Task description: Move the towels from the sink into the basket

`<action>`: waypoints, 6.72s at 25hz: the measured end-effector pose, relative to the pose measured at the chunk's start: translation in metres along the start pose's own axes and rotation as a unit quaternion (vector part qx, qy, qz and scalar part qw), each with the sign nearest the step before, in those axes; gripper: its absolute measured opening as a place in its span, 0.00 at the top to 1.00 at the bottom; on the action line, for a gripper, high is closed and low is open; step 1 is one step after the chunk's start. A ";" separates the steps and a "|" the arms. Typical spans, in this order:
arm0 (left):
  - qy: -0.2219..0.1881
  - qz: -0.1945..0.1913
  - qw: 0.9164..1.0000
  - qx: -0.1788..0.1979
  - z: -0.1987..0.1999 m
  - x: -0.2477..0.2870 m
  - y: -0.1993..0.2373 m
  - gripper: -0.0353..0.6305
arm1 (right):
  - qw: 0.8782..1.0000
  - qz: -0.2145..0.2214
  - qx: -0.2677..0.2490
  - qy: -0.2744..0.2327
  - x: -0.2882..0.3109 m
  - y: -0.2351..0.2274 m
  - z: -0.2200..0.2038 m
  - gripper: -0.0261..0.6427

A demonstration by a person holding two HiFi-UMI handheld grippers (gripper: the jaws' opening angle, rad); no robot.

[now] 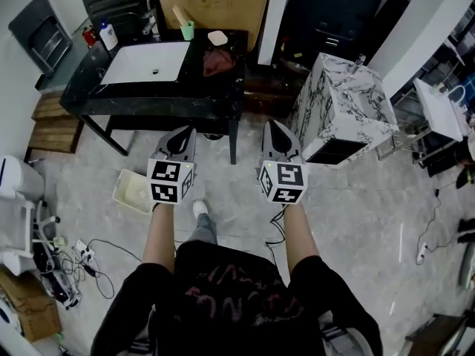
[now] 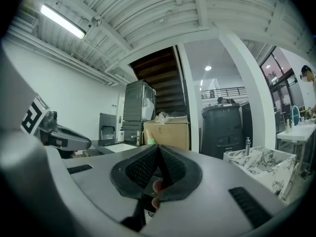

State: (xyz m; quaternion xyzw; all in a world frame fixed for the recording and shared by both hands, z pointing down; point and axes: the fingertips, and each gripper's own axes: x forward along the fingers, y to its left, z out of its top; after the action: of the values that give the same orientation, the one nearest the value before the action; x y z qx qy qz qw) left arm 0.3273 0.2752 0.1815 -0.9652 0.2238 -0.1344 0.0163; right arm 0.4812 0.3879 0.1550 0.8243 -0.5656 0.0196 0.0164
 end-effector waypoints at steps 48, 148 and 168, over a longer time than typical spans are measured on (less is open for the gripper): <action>0.017 -0.074 0.997 -0.001 0.032 0.246 0.192 0.92 | 0.997 -0.066 0.012 0.037 0.295 -0.016 0.002 0.94; 0.047 0.299 0.942 -0.147 -0.082 -0.121 0.427 0.87 | 0.937 0.341 -0.056 0.050 0.324 0.411 -0.013 0.94; 0.073 0.508 0.818 -0.259 -0.202 -0.294 0.493 0.87 | 0.814 0.566 -0.076 0.106 0.317 0.658 -0.075 0.94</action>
State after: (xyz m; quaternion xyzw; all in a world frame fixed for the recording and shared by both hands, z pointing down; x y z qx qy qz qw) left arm -0.1910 -0.0338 0.2565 -0.6707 0.7094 -0.1138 -0.1843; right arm -0.0195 -0.1402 0.2493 0.3471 -0.9269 0.0694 0.1246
